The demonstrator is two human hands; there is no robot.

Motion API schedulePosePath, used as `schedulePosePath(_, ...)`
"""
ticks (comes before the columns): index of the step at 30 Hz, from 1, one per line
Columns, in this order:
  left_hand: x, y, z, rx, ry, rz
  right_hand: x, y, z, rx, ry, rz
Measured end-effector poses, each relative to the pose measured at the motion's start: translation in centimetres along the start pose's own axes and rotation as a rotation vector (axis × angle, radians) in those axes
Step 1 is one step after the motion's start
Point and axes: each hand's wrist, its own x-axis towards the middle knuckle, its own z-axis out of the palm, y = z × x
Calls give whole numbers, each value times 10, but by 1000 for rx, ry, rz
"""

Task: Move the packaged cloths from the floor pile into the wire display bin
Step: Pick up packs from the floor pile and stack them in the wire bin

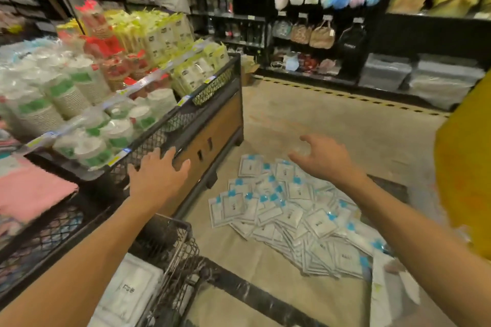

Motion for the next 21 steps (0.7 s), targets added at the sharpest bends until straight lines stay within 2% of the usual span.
schedulePosePath(11, 64, 186, 58, 54, -80, 181, 45, 191, -14, -8, 7, 223)
schedulePosePath(21, 147, 310, 150, 169, -259, 453, 50, 303, 35, 55, -68, 574)
